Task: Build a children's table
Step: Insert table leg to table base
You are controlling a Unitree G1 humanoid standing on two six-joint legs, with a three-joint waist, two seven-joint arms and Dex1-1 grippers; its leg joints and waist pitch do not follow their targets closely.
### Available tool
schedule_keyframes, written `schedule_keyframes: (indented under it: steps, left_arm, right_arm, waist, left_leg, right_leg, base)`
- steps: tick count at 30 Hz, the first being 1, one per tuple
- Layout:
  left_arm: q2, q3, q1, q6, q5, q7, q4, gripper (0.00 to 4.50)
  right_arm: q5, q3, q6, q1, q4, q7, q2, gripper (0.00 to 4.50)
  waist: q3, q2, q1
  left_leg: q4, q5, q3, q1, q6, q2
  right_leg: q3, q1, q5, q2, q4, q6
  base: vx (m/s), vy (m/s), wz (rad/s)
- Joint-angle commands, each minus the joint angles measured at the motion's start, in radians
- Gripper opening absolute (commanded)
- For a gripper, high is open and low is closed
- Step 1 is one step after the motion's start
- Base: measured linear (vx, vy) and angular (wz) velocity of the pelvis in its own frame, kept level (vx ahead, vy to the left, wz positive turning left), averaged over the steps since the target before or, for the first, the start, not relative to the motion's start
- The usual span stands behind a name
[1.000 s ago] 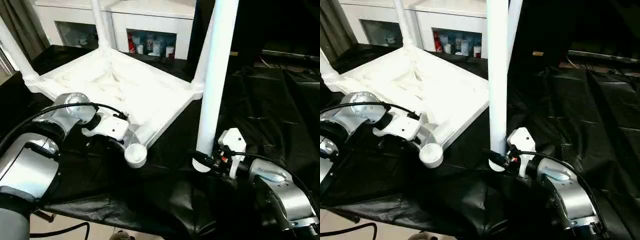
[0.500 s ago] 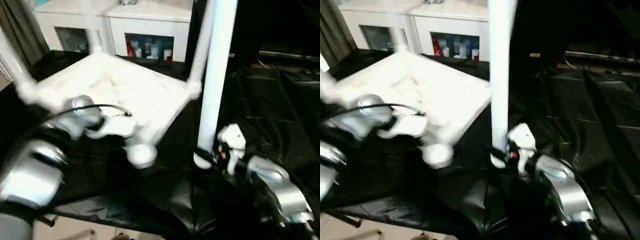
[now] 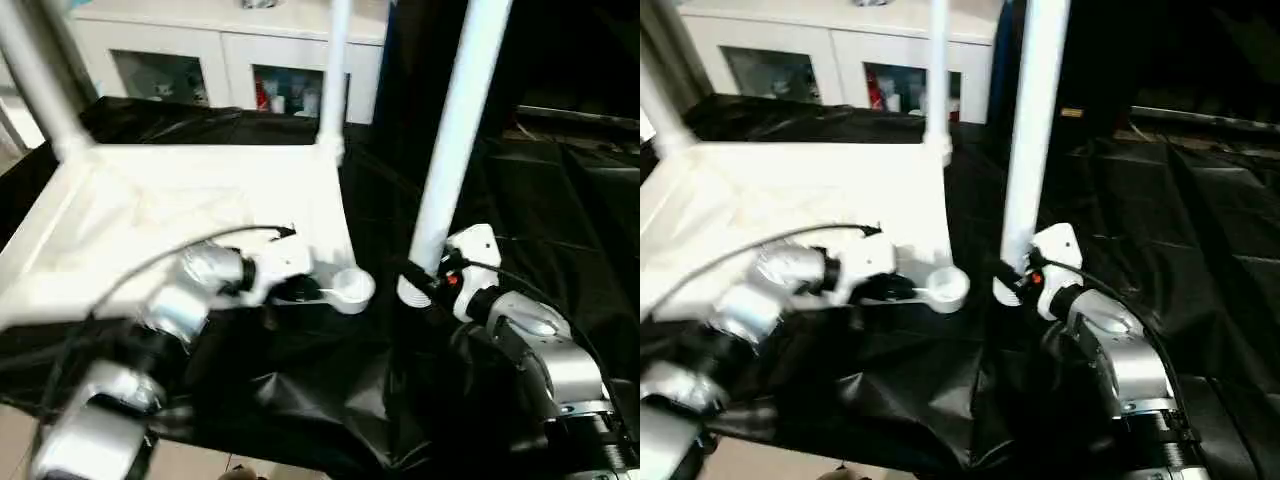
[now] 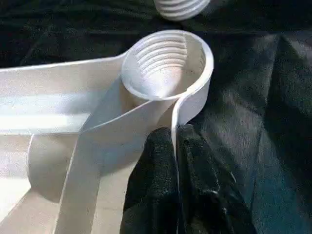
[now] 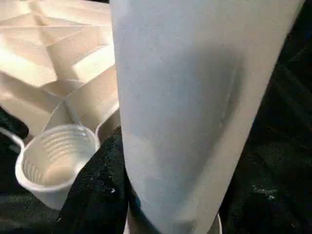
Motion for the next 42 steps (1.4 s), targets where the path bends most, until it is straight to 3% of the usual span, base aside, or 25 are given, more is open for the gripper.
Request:
schedule_keyframes:
  steps: [1, 2, 3, 4, 5, 6, 7, 10, 14, 16, 18, 23, 30, 33, 34, 36, 40, 42]
  left_arm:
    - [-0.011, -0.014, 0.032, 0.024, 0.011, 0.045, 0.024, 0.02]
    - [-0.015, -0.013, 0.037, 0.009, 0.008, 0.05, 0.01, 0.02]
    - [-0.015, -0.013, 0.037, 0.009, 0.008, 0.05, 0.01, 0.02]
    - [-0.026, -0.007, 0.048, -0.062, -0.024, 0.032, -0.007, 0.02]
    - [-0.026, -0.007, 0.048, -0.062, -0.024, 0.032, -0.007, 0.02]
    - [-0.026, -0.007, 0.048, -0.062, -0.024, 0.032, -0.007, 0.31]
    - [-0.025, -0.006, 0.05, -0.115, -0.045, 0.015, -0.007, 0.59]
    - [-0.024, 0.003, 0.052, -0.115, -0.067, -0.002, -0.01, 0.64]
    - [-0.009, 0.051, 0.046, -0.089, -0.088, 0.044, -0.027, 1.0]
    - [-0.004, 0.053, 0.045, -0.086, -0.094, 0.032, -0.03, 1.0]
    - [0.002, 0.057, 0.039, -0.086, -0.101, 0.027, -0.023, 1.0]
    - [0.049, 0.033, 0.019, -0.101, -0.08, -0.011, 0.012, 1.0]
    - [0.086, 0.014, 0.014, -0.055, -0.066, -0.035, 0.014, 1.0]
    - [0.078, 0.028, 0.004, -0.054, -0.07, 0.005, 0.038, 1.0]
    - [0.073, 0.034, 0.001, -0.051, -0.077, 0.01, 0.044, 0.65]
    - [0.068, 0.037, -0.001, -0.053, -0.084, 0.008, 0.048, 0.65]
    - [0.057, 0.037, -0.008, -0.053, -0.093, 0.007, 0.064, 0.24]
    - [0.062, 0.019, -0.01, -0.054, -0.085, -0.016, 0.07, 0.13]
  right_arm:
    - [0.009, -0.019, 0.014, -0.022, 0.0, -0.008, -0.002, 1.91]
    - [0.012, -0.022, 0.017, -0.025, 0.001, -0.008, -0.001, 1.91]
    - [0.012, -0.022, 0.017, -0.025, 0.001, -0.008, -0.001, 1.91]
    - [0.017, -0.025, 0.026, -0.032, 0.004, -0.007, 0.002, 1.91]
    - [0.017, -0.025, 0.026, -0.032, 0.004, -0.007, 0.002, 1.91]
    - [0.017, -0.025, 0.026, -0.032, 0.004, -0.007, 0.002, 1.91]
    - [0.018, -0.024, 0.027, -0.039, 0.009, -0.004, 0.002, 1.91]
    - [0.017, -0.024, 0.026, -0.045, 0.011, -0.002, 0.002, 1.91]
    - [0.026, -0.027, 0.034, -0.046, 0.005, 0.002, 0.002, 1.91]
    - [0.026, -0.026, 0.035, -0.045, 0.003, 0.004, 0.002, 1.91]
    - [0.026, -0.025, 0.038, -0.044, 0.0, 0.007, 0.002, 1.91]
    - [0.026, -0.026, 0.041, -0.048, 0.0, 0.012, 0.0, 1.91]
    - [0.025, -0.021, 0.038, -0.051, 0.005, 0.011, 0.004, 1.91]
    - [0.026, -0.015, 0.041, -0.039, -0.006, 0.015, 0.01, 1.91]
    - [0.026, -0.012, 0.042, -0.036, -0.008, 0.017, 0.01, 1.91]
    - [0.026, -0.01, 0.042, -0.035, -0.008, 0.019, 0.011, 1.91]
    - [0.026, -0.007, 0.045, -0.037, -0.01, 0.02, 0.015, 1.91]
    - [0.059, -0.019, 0.067, -0.059, -0.026, 0.025, 0.031, 1.91]
  waist:
    - [-0.052, -0.019, 0.002]
    - [-0.052, -0.024, 0.001]
    - [-0.052, -0.022, 0.001]
    - [-0.052, -0.019, 0.001]
    - [-0.054, -0.024, 0.0]
    - [-0.056, -0.024, 0.0]
    - [-0.058, -0.024, 0.001]
    - [-0.065, -0.024, 0.002]
    - [-0.069, -0.033, 0.004]
    - [-0.068, -0.031, 0.005]
    - [-0.062, -0.031, 0.004]
    - [-0.059, -0.034, -0.001]
    - [-0.059, -0.031, 0.003]
    - [-0.06, -0.036, 0.003]
    - [-0.059, -0.036, 0.003]
    - [-0.059, -0.037, 0.004]
    - [-0.058, -0.037, 0.004]
    - [-0.058, -0.034, 0.003]
  left_leg:
    - [-0.069, -0.144, -0.008, 0.0, 0.046, 0.043]
    - [-0.071, -0.146, -0.008, 0.0, 0.047, 0.044]
    - [-0.071, -0.145, -0.009, -0.002, 0.046, 0.045]
    - [-0.072, -0.141, -0.009, -0.003, 0.046, 0.045]
    - [-0.071, -0.135, -0.01, -0.004, 0.048, 0.045]
    - [-0.071, -0.125, -0.009, -0.004, 0.049, 0.045]
    - [-0.069, -0.104, -0.009, -0.003, 0.057, 0.045]
    - [-0.062, -0.026, -0.007, -0.009, 0.085, 0.044]
    - [-0.054, 0.015, -0.004, -0.015, 0.115, 0.042]
    - [-0.054, 0.012, -0.003, -0.014, 0.118, 0.042]
    - [-0.059, -0.03, -0.003, -0.011, 0.101, 0.046]
    - [-0.061, -0.054, -0.003, -0.009, 0.08, 0.045]
    - [-0.061, -0.042, -0.002, -0.008, 0.074, 0.046]
    - [-0.06, -0.039, -0.002, -0.01, 0.076, 0.045]
    - [-0.06, -0.048, -0.002, -0.01, 0.076, 0.044]
    - [-0.06, -0.055, -0.002, -0.009, 0.074, 0.044]
    - [-0.062, -0.07, -0.002, -0.008, 0.065, 0.045]
    - [-0.062, -0.071, -0.002, -0.008, 0.065, 0.045]
  right_leg:
    - [0.043, 0.038, -0.168, -0.086, -0.093, -0.195]
    - [0.042, 0.037, -0.171, -0.087, -0.094, -0.19]
    - [0.042, 0.037, -0.168, -0.088, -0.091, -0.19]
    - [0.042, 0.036, -0.155, -0.089, -0.092, -0.188]
    - [0.042, 0.039, -0.135, -0.09, -0.09, -0.19]
    - [0.042, 0.04, -0.116, -0.088, -0.087, -0.192]
    - [0.042, 0.039, -0.072, -0.088, -0.084, -0.198]
    - [0.041, 0.044, 0.099, -0.087, -0.065, -0.228]
    - [0.039, 0.046, 0.184, -0.086, -0.056, -0.241]
    - [0.039, 0.044, 0.178, -0.086, -0.056, -0.243]
    - [0.039, 0.041, 0.104, -0.088, -0.063, -0.242]
    - [0.04, 0.039, 0.061, -0.087, -0.066, -0.235]
    - [0.041, 0.039, 0.079, -0.088, -0.063, -0.241]
    - [0.04, 0.042, 0.088, -0.088, -0.062, -0.242]
    - [0.04, 0.04, 0.071, -0.088, -0.064, -0.24]
    - [0.041, 0.04, 0.053, -0.089, -0.066, -0.238]
    - [0.04, 0.038, 0.006, -0.09, -0.07, -0.229]
    - [0.041, 0.037, 0.003, -0.09, -0.071, -0.227]
  base:
    - [0.0, 0.0, 0.0]
    - [0.0, 0.0, 0.0]
    - [0.0, 0.0, 0.0]
    - [0.0, 0.0, 0.0]
    - [0.0, 0.0, 0.0]
    - [0.0, 0.0, 0.0]
    - [0.0, 0.0, 0.0]
    - [0.0, 0.0, 0.0]
    - [0.0, 0.0, 0.0]
    - [0.0, 0.0, 0.0]
    - [0.0, 0.0, 0.0]
    - [0.0, 0.0, 0.0]
    - [0.0, 0.0, 0.0]
    - [0.0, 0.0, 0.0]
    - [0.0, 0.0, 0.0]
    - [0.0, 0.0, 0.0]
    - [0.0, 0.0, 0.0]
    - [0.0, 0.0, 0.0]
